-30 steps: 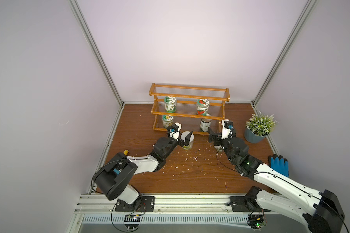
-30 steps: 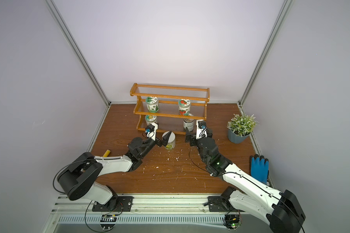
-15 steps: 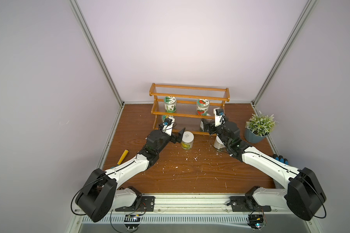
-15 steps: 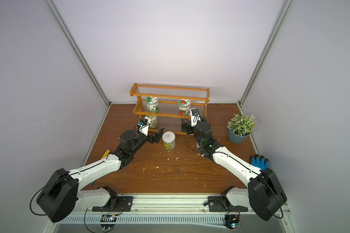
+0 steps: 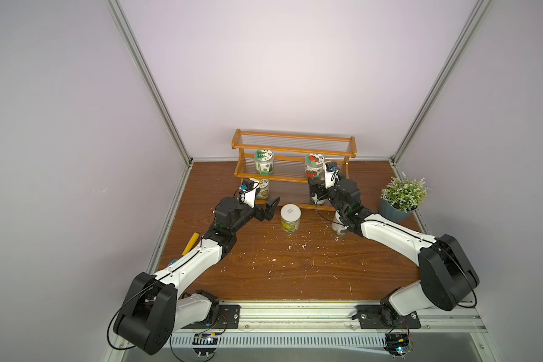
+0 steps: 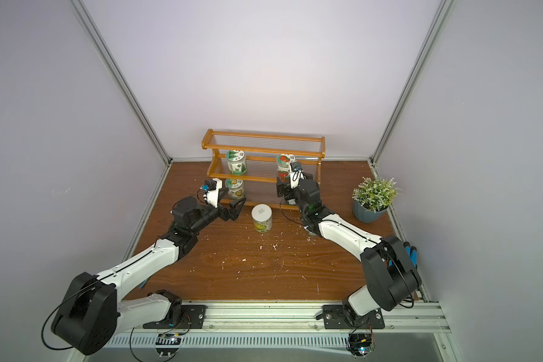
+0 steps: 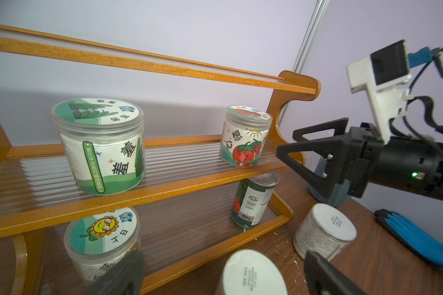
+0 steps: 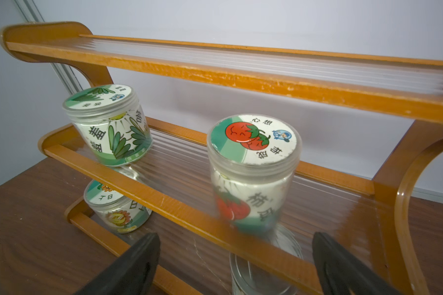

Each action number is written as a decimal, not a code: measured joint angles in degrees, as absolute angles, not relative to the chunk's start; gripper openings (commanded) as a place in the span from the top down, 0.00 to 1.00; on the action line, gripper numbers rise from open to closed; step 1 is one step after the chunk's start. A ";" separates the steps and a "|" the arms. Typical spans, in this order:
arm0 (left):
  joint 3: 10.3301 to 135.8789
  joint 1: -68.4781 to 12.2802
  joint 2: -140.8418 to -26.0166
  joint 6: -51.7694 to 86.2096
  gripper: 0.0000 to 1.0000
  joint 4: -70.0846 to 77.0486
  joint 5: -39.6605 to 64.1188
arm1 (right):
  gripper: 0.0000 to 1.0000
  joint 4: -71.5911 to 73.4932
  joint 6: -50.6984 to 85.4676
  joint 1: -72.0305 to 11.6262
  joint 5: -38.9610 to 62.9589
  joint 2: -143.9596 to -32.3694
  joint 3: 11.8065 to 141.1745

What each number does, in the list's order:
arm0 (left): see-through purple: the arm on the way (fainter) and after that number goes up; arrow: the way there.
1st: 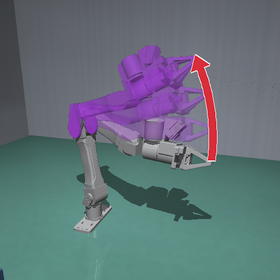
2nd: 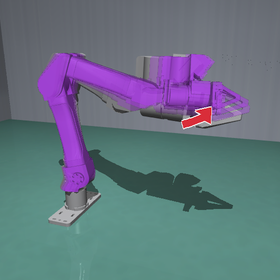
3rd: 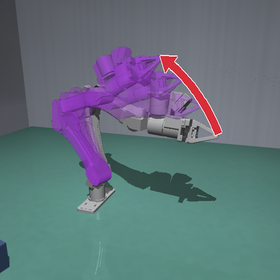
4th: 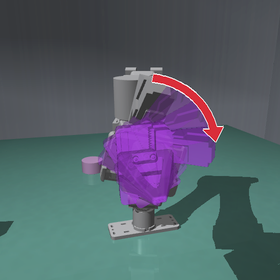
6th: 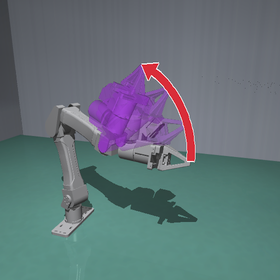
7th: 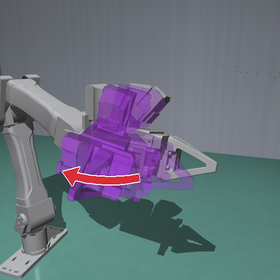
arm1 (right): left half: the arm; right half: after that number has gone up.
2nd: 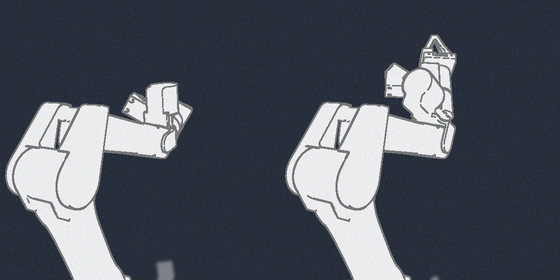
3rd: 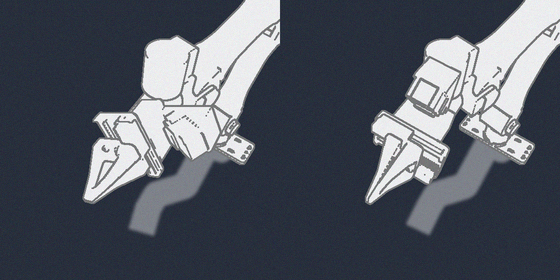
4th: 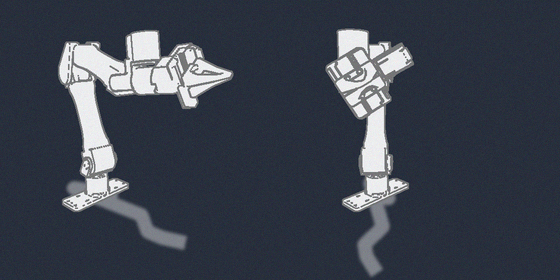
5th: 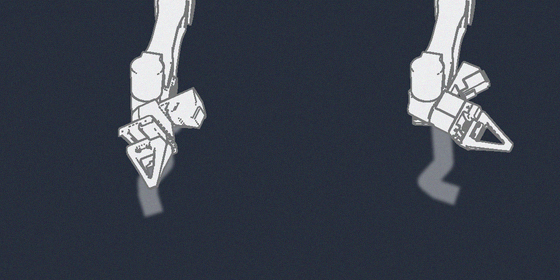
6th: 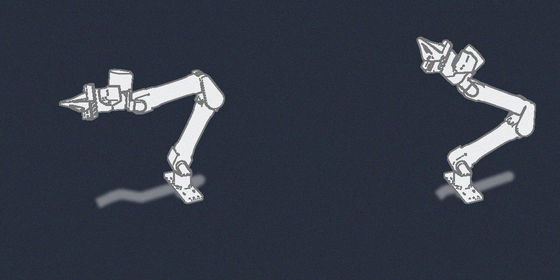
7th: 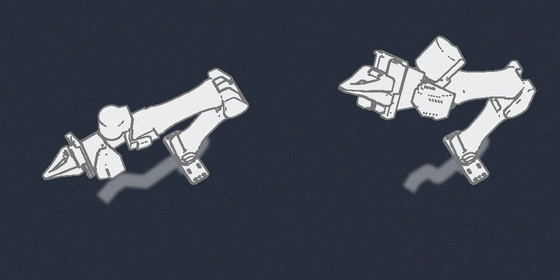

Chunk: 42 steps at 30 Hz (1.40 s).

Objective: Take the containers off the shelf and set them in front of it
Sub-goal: 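Pick up a container from the shelf.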

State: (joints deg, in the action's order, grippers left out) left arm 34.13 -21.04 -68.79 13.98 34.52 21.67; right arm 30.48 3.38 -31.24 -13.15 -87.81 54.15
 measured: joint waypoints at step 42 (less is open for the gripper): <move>34.13 -16.05 -70.26 19.11 0.00 37.52 30.81 | 0.29 45.39 1.23 -29.47 -15.70 -106.39 63.99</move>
